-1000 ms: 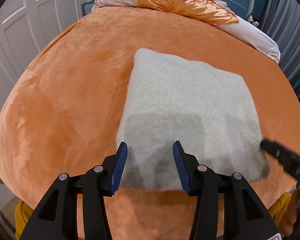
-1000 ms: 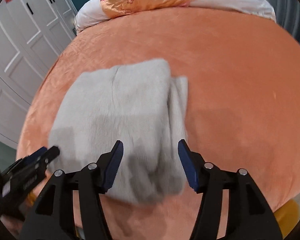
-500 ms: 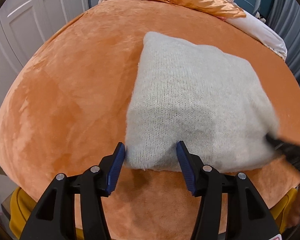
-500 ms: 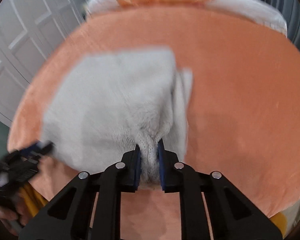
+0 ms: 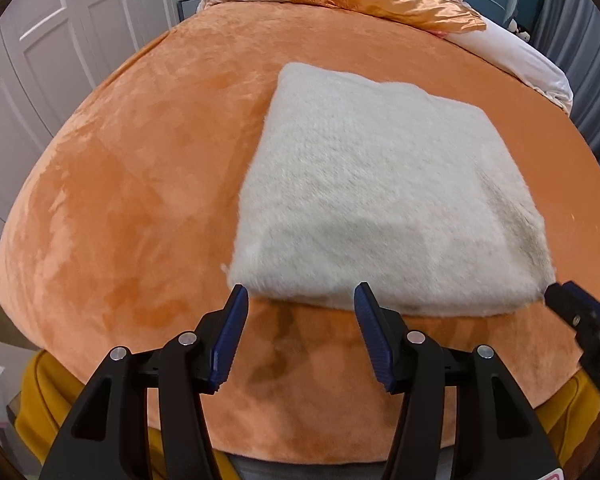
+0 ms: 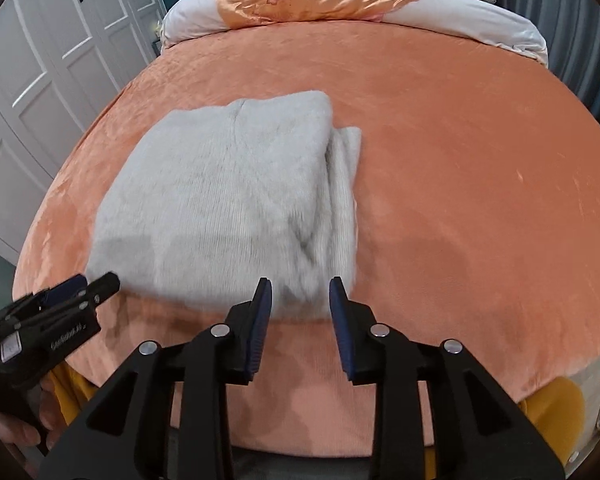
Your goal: Fold small clothes
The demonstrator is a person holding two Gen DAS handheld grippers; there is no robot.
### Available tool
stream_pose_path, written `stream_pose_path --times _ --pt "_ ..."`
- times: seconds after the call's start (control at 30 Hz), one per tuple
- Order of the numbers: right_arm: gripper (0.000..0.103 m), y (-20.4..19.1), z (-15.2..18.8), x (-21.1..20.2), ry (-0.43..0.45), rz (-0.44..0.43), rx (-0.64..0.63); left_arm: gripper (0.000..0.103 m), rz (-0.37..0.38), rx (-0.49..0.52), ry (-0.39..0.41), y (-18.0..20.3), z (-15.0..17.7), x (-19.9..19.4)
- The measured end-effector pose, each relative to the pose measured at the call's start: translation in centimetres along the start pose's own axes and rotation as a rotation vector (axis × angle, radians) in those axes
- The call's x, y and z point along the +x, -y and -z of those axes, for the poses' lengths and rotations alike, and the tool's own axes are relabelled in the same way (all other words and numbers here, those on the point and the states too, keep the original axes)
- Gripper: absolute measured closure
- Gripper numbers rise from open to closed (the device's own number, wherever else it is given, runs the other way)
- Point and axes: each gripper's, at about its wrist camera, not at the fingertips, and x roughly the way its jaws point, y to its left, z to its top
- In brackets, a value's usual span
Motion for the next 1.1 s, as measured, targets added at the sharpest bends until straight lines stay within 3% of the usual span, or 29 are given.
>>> stream_pose_path --times 0.27,0.37,0.77,1.1 --pt "0.074 -0.7 1.2 0.2 -0.012 -0.008 0.008 0.049 0.002 0.035 0.002 1.1 1.4 -0.8" --pt "0.068 -0.8 1.6 0.1 -0.008 -0.001 0.009 0.046 -0.003 0.039 0.004 1.4 1.9 -0.9" --pt "0.067 -2.5 5.8 0.8 -0.009 0.059 0.0 0.041 -0.068 0.092 0.045 3.0 4.9 -0.6" --pt "0.064 -3.4 8.0 2.1 -0.011 0.076 -0.009 0.038 -0.06 0.056 0.047 2.6 6.9 1.0"
